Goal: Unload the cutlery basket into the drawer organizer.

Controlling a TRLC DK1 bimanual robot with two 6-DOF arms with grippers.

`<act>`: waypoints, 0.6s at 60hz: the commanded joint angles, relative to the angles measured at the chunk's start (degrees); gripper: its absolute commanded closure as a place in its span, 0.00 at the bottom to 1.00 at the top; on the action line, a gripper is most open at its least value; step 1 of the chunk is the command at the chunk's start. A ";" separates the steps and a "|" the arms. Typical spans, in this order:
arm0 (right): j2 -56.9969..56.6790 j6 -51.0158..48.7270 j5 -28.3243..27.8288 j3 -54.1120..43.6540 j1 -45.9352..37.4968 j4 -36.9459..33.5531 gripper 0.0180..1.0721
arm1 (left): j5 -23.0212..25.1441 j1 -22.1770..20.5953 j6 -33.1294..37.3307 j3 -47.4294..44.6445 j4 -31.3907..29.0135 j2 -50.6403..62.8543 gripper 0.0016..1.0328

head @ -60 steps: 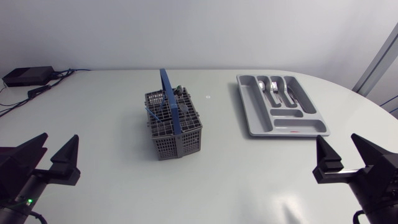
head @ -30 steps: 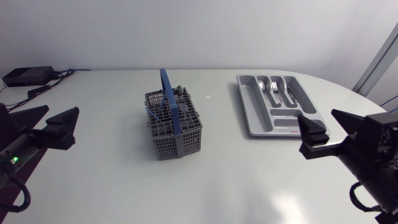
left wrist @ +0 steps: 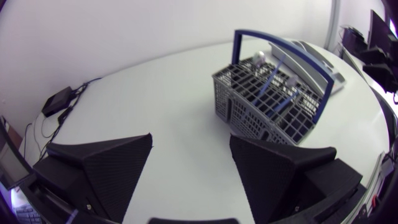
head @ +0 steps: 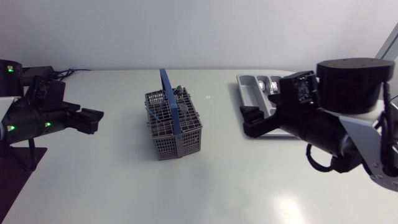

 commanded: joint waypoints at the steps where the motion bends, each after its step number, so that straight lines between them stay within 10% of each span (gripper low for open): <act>1: 3.88 1.21 0.75 3.09 3.90 -1.35 0.05 | 3.32 0.45 6.64 2.39 -3.80 3.81 0.08; 19: 20.41 2.09 -5.31 21.46 9.61 -16.81 0.05 | 19.94 4.31 12.09 3.36 -5.12 8.38 0.07; 29: 24.72 4.29 -17.62 20.93 8.82 -10.22 0.05 | 24.59 6.25 15.52 4.24 -5.03 11.46 0.07; 36: 30.08 6.40 -15.42 24.18 10.49 -10.40 0.05 | 24.95 6.86 17.10 4.41 -4.85 13.13 0.07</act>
